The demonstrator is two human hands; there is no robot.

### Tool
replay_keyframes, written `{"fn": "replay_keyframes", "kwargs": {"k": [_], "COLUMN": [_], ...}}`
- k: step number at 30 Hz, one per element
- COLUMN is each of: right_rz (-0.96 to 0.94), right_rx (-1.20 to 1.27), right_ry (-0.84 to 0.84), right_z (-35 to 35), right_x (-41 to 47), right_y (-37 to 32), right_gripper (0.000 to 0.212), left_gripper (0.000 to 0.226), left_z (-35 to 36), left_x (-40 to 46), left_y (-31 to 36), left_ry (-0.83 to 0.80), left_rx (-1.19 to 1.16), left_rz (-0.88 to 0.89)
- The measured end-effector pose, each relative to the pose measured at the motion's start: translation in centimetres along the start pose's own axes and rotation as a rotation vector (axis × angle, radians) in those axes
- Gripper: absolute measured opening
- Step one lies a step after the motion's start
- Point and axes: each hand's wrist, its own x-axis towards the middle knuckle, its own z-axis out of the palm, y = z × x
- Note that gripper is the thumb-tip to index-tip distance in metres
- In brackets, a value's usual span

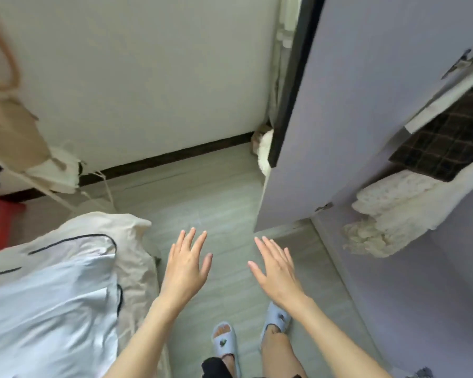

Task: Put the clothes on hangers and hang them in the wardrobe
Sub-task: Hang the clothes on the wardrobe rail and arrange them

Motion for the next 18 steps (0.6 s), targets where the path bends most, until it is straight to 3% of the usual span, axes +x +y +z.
{"fn": "replay_keyframes", "kwargs": {"k": [5,9,14,18], "right_rz": [-0.252,-0.518,-0.843,-1.038], "right_rx": [-0.006,-0.141,-0.258,-0.339], "right_ry": [-0.111,-0.199,-0.318,-0.415], "right_z": [2.0,4.6,7.1,9.4], "right_x": [1.5,2.3,2.9,1.6], "right_y": [-9.9,-16.2,-23.3,-28.7], "right_gripper": [0.059,0.085,0.058,0.06], "left_gripper": [0.068,0.069,0.061,0.051], "left_z": [-6.4,-7.9,-8.4,-6.8], "left_x": [-7.3,-14.3,-21.8,-26.7], "left_y": [-9.6,-14.4,-16.4,-16.8], "left_ry": [0.221,0.352,0.503,0.619], "left_rx": [-0.12,-0.131,-0.155,-0.221], "left_rz": [-0.348,-0.606,-0.899,-1.07]}}
